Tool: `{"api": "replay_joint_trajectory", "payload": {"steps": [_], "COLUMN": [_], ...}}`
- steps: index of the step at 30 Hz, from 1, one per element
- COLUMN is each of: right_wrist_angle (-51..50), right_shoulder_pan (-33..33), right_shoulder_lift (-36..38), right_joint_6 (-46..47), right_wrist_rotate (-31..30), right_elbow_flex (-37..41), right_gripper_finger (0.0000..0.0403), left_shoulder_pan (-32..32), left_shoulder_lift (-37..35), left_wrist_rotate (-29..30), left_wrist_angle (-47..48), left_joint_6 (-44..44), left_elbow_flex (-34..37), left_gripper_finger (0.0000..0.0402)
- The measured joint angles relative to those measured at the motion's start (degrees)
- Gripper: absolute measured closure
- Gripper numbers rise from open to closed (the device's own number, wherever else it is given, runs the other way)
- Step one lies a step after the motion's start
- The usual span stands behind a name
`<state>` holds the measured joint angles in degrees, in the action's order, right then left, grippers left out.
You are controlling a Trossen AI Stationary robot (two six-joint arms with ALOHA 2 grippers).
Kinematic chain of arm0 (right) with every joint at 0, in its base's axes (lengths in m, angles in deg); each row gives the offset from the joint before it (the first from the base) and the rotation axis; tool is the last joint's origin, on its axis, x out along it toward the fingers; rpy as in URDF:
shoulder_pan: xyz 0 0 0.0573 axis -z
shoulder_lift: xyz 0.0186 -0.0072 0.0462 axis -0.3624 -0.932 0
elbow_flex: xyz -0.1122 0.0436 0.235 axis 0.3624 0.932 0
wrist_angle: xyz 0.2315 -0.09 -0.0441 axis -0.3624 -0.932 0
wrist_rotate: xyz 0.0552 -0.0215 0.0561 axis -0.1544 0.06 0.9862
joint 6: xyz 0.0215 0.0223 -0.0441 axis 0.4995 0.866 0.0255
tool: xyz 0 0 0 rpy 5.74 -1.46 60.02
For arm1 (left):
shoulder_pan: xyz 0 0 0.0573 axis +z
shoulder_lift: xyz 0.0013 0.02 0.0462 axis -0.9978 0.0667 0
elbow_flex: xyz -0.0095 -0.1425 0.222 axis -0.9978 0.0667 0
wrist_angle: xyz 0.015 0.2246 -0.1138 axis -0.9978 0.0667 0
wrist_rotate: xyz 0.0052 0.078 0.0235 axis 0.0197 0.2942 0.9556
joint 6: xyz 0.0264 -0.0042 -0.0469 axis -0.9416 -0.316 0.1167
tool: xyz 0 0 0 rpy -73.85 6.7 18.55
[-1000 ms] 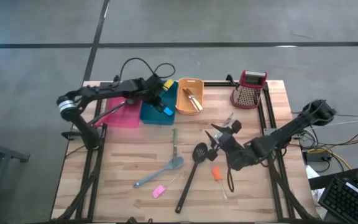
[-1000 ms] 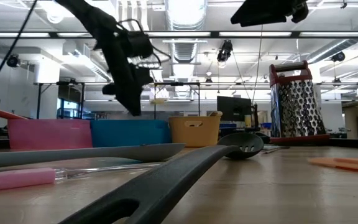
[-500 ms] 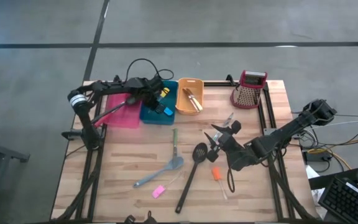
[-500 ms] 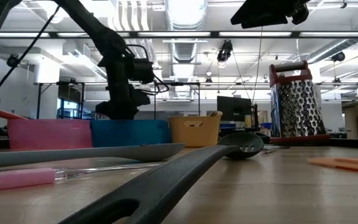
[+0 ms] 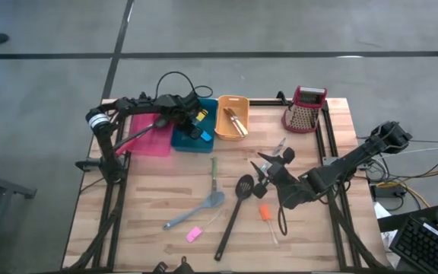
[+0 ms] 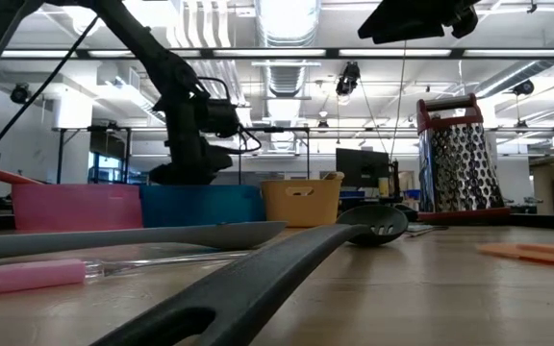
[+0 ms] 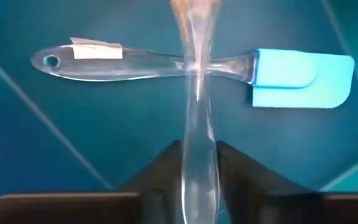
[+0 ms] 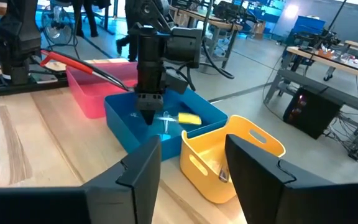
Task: Pick & Place Kitchen Items
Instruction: Put the yellow spatula into the blue bin, then put the green knife into the yellow bin
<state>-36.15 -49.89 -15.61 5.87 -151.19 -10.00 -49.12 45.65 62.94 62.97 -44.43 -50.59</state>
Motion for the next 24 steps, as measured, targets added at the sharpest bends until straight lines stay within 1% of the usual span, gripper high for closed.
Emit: {"api": "replay_joint_trajectory", "payload": {"steps": [3, 5, 7, 9, 12, 17, 21, 24], "right_wrist_angle": [0.0, 0.0, 0.0, 0.0, 0.0, 0.0, 0.0, 0.0], "right_shoulder_pan": [0.0, 0.0, 0.0, 0.0, 0.0, 0.0, 0.0, 0.0], "right_shoulder_lift": [0.0, 0.0, 0.0, 0.0, 0.0, 0.0, 0.0, 0.0], "right_joint_6": [0.0, 0.0, 0.0, 0.0, 0.0, 0.0, -0.3, -0.6], "right_wrist_rotate": [0.0, 0.0, 0.0, 0.0, 0.0, 0.0, 0.0, 0.0], "right_elbow_flex": [0.0, 0.0, 0.0, 0.0, 0.0, 0.0, 0.0, 0.0], "right_gripper_finger": [0.0239, 0.0243, 0.0247, 0.0251, 0.0258, 0.0268, 0.0274, 0.0278], "left_shoulder_pan": [0.0, 0.0, 0.0, 0.0, 0.0, -0.9, -3.7, -7.2], "left_shoulder_lift": [0.0, -0.1, -0.1, -0.1, -0.1, -0.5, -2.7, -4.3], "left_wrist_rotate": [0.0, 0.0, 0.0, -0.2, -0.2, -0.2, -0.2, -0.3], "left_wrist_angle": [0.2, 0.8, 1.9, 4.3, 9.2, 16.2, 16.7, 16.3], "left_joint_6": [-1.6, -2.4, -2.7, -2.7, -2.4, -1.3, -1.1, -3.0], "left_elbow_flex": [-0.3, -0.9, -2.0, -3.7, -7.3, -13.8, -17.0, -19.0], "left_gripper_finger": [0.023, 0.0193, 0.0165, 0.0147, 0.0134, 0.0133, 0.0134, 0.0133]}}
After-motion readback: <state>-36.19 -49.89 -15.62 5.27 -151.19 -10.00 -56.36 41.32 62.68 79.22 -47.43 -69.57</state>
